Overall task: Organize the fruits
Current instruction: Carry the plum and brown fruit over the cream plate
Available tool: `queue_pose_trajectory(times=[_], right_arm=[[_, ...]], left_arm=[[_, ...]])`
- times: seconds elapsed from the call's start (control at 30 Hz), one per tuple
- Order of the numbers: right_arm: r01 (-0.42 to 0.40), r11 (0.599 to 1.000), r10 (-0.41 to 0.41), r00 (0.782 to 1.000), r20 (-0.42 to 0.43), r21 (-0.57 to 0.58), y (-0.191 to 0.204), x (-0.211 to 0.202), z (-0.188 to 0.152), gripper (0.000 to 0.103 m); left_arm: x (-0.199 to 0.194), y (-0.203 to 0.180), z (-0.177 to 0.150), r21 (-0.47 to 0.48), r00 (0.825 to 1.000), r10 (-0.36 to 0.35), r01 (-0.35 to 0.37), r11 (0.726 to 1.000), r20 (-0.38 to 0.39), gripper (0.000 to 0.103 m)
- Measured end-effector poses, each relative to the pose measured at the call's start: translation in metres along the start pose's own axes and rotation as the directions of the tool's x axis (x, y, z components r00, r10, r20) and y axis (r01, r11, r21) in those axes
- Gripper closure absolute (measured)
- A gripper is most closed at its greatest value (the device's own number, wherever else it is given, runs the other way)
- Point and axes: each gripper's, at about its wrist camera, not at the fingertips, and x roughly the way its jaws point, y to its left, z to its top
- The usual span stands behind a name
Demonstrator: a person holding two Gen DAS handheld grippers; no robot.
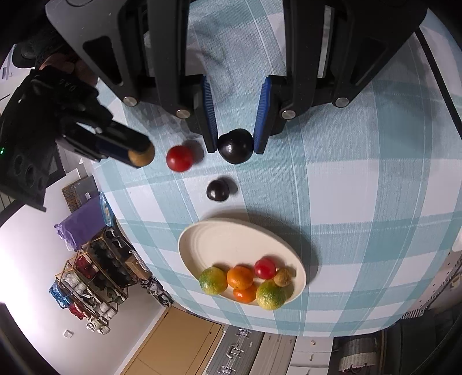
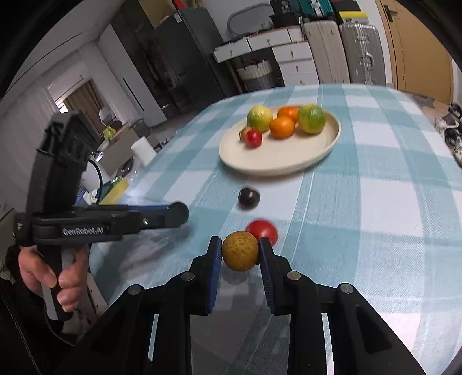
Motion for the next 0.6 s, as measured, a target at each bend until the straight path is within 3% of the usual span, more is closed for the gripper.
queue_pose_trajectory(times=[0.6], right_arm=[[0.012,1.000,-0.011,0.994,0.106,-0.009,-0.023,0.030,0.082,0.076]], left_arm=[[0.018,-0.008,0.084,0.039,0.998,-0.002,-0.001,0.999,0.065,0.081]])
